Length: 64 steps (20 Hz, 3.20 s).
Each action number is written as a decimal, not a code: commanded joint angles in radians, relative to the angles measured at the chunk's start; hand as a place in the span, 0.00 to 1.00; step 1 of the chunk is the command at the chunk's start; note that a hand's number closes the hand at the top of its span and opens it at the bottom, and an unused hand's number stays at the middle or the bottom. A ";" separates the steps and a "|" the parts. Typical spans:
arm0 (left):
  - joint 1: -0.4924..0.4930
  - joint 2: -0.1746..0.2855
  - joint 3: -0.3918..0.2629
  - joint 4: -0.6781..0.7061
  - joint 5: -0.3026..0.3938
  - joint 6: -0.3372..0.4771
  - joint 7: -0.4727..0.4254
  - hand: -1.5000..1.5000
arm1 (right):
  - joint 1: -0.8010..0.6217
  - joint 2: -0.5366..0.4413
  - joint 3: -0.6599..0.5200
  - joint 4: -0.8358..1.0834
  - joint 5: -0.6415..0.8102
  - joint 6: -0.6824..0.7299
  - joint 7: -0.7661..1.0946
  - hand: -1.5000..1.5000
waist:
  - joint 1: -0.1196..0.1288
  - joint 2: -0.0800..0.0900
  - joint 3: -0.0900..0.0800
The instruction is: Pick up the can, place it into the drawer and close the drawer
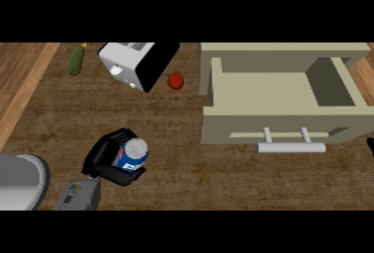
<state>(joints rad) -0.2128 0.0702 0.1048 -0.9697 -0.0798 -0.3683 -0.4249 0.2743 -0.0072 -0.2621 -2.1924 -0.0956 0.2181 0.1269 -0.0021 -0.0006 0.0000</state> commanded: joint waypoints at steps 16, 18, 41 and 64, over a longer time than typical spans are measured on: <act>-0.091 -0.069 0.043 -0.318 0.077 0.364 0.294 1.00 | 0.040 0.006 -0.018 -0.007 -0.019 0.012 -0.043 0.00 | 0.000 -0.001 0.000; -0.085 -0.069 -0.020 -0.332 0.082 0.433 0.280 1.00 | 0.096 0.006 0.041 0.001 -0.003 -0.006 -0.101 0.00 | -0.004 -0.001 0.000; -0.720 -0.070 -0.271 -0.234 0.088 0.761 0.675 1.00 | 0.063 -0.028 -0.071 -0.071 -0.097 0.025 0.033 0.00 | -0.019 0.001 0.000; -1.227 -0.070 -0.398 0.373 0.368 0.905 0.574 1.00 | -0.035 -0.010 -0.022 0.036 0.000 0.010 -0.039 0.00 | -0.050 0.011 0.002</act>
<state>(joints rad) -1.4039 0.0000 -0.2688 -0.6788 0.2422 0.5396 0.1891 0.2507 -0.0227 -0.2915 -2.1665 -0.1119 0.2330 0.0970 -0.0468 0.0084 0.0013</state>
